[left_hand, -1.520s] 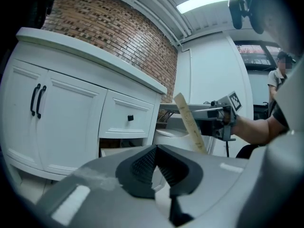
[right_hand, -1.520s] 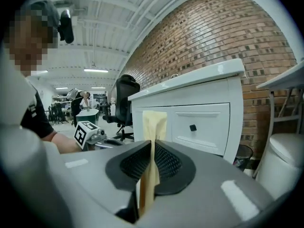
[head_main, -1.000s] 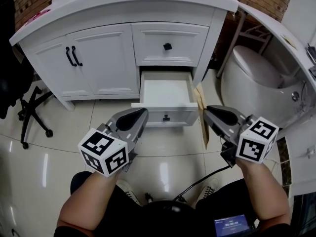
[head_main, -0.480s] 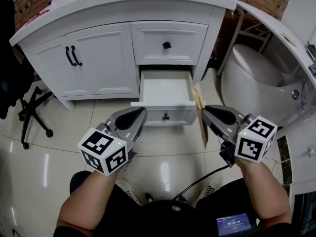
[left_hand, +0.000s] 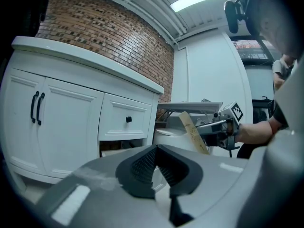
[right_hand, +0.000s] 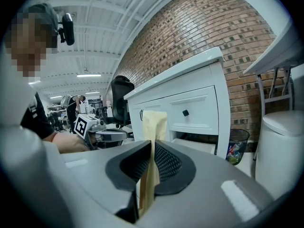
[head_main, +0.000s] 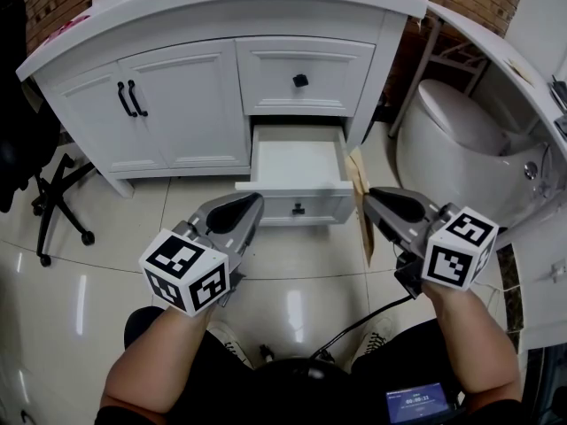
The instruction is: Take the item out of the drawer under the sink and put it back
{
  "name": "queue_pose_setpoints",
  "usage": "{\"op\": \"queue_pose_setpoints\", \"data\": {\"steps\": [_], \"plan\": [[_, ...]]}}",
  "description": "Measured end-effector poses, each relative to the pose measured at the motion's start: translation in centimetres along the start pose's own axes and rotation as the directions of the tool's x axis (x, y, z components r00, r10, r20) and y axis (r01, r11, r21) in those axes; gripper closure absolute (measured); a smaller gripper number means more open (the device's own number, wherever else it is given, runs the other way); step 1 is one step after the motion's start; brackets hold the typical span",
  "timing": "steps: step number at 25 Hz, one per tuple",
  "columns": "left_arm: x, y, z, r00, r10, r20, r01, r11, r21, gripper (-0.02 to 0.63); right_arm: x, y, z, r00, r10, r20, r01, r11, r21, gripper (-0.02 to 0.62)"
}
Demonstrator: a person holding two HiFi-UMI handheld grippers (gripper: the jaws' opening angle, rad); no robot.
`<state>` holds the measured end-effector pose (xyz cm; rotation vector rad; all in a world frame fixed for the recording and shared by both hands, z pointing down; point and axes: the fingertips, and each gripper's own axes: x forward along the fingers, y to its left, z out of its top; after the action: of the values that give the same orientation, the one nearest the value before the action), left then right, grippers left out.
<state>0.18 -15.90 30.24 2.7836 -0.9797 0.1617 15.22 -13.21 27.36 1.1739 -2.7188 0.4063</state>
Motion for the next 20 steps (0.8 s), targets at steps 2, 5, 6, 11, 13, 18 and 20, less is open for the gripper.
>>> {"op": "queue_pose_setpoints", "data": {"steps": [2, 5, 6, 11, 13, 18, 20], "plan": [[-0.1, 0.0, 0.0, 1.000, 0.001, 0.000, -0.001, 1.000, 0.000, 0.600, 0.1, 0.0, 0.0, 1.000, 0.001, -0.001, -0.001, 1.000, 0.002, 0.568], [0.0, 0.0, 0.0, 1.000, -0.001, 0.001, 0.001, 1.000, -0.002, 0.600, 0.1, -0.1, -0.1, 1.000, 0.000, -0.001, 0.000, 1.000, 0.002, 0.568], [0.0, -0.1, 0.0, 1.000, -0.003, 0.000, 0.003, 1.000, -0.003, 0.600, 0.1, -0.1, 0.0, 1.000, -0.002, -0.001, 0.002, 1.000, 0.002, 0.568], [-0.2, 0.0, 0.0, 1.000, -0.001, -0.006, 0.001, 1.000, -0.004, 0.600, 0.6, 0.1, 0.2, 1.000, 0.006, 0.006, -0.006, 1.000, 0.005, 0.568], [-0.1, -0.1, 0.0, 1.000, -0.001, -0.002, 0.001, 1.000, -0.004, 0.600, 0.6, 0.1, 0.1, 1.000, 0.010, 0.006, -0.010, 1.000, 0.005, 0.568], [0.0, -0.3, 0.1, 1.000, -0.013, 0.004, 0.013, 1.000, -0.013, 0.600, 0.8, 0.0, 0.1, 1.000, 0.001, -0.001, -0.001, 1.000, 0.000, 0.568], [-0.2, -0.2, 0.1, 1.000, -0.011, 0.002, 0.011, 1.000, -0.015, 0.600, 1.1, 0.1, 0.2, 1.000, 0.003, 0.001, -0.003, 1.000, 0.000, 0.568]]}}
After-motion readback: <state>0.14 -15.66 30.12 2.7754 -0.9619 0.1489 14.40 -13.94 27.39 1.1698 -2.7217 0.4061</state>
